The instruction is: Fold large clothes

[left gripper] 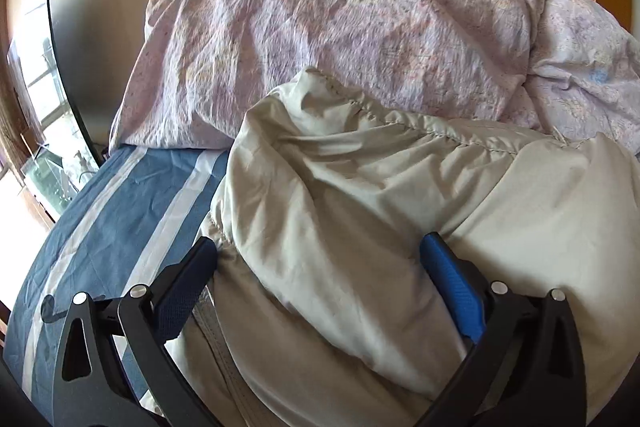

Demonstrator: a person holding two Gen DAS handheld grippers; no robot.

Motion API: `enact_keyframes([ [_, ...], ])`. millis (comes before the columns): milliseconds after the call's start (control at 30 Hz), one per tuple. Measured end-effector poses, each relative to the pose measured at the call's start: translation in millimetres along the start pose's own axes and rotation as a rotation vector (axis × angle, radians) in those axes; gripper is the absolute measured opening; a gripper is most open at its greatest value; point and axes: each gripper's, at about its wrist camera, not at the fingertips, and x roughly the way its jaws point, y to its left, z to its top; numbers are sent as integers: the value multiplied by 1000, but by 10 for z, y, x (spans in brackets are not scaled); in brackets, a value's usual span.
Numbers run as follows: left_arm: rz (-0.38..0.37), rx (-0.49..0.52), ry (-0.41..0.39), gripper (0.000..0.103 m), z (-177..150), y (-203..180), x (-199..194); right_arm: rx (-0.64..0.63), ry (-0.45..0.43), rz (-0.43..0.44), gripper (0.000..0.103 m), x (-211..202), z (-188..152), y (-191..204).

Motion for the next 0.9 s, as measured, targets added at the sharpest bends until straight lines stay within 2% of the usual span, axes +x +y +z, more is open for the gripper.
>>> enact_keyframes([
  [67, 3, -19, 23, 102, -18, 28, 76, -10, 17, 2, 80, 78, 0, 20],
  [267, 38, -23, 25, 102, -102, -5, 226, -3, 30, 16, 82, 243, -39, 18],
  [367, 53, -6, 16, 102, -128, -46, 230, -8, 29, 6, 83, 272, -53, 43],
  [433, 46, 8, 46, 102, -82, -39, 157, -16, 58, 2, 82, 231, -10, 24],
  [467, 22, 2, 33, 102, -51, -14, 75, -1, 52, 8, 81, 151, 17, -18],
  [500, -4, -8, -13, 102, -16, 18, -36, 22, 15, 24, 81, 52, 44, -73],
  [567, 3, -9, -95, 102, 86, 30, -174, 80, -91, 0, 82, -144, 103, -216],
  [600, 16, -3, -104, 102, 138, 18, -177, 97, -98, -14, 82, -150, 143, -256],
  [733, 96, 21, -34, 102, 226, -19, 120, 132, 27, -45, 83, 176, 208, -363],
  [900, 76, -80, 16, 102, 133, 167, 363, 74, 26, -93, 90, 326, 149, -256],
])
